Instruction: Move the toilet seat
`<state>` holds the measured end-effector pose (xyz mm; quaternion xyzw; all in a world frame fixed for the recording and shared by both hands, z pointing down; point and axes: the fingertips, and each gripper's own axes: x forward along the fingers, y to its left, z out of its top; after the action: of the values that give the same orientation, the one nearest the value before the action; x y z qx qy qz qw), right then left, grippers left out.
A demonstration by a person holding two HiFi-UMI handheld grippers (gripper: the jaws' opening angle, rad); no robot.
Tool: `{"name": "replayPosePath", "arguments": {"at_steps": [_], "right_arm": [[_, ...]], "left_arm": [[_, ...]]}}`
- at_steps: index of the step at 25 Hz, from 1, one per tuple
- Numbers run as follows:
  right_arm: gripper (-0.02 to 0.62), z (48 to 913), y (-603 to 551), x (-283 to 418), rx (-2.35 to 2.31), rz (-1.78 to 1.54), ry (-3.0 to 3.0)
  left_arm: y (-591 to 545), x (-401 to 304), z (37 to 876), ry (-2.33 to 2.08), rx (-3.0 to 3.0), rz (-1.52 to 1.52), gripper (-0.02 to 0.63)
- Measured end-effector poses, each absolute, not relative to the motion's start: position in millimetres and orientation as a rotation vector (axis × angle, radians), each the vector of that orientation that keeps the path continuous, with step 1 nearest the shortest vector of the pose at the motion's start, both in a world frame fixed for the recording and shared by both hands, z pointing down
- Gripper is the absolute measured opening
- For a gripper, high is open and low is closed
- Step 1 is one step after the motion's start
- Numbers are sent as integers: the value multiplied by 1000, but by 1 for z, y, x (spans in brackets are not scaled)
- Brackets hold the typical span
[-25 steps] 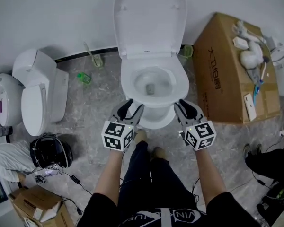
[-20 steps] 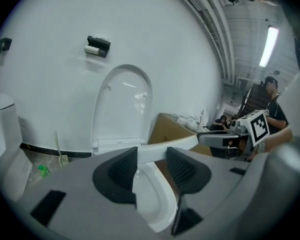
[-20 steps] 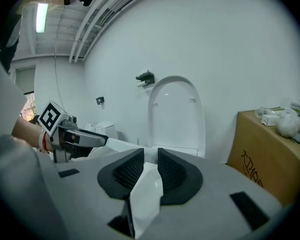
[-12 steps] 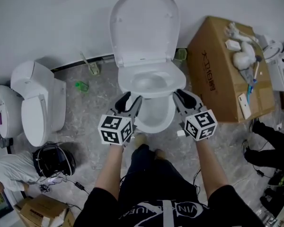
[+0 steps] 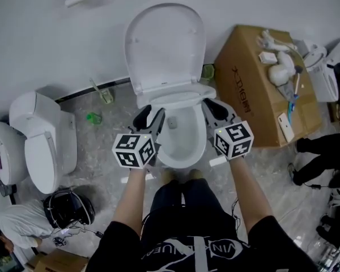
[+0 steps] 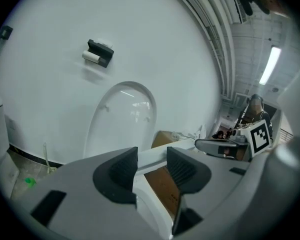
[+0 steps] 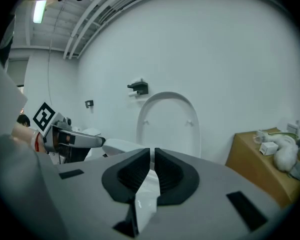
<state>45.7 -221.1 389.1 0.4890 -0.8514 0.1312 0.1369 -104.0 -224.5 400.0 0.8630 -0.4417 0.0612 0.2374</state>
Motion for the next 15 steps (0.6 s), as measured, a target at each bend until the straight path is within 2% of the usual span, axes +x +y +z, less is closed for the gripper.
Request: {"name": "replayPosePath", "arguments": {"at_steps": [15], "right_arm": [[6, 346, -327, 37, 1386, 279, -2566]], "left_arm": [[-326, -111, 356, -1371, 2337, 25, 160]]}}
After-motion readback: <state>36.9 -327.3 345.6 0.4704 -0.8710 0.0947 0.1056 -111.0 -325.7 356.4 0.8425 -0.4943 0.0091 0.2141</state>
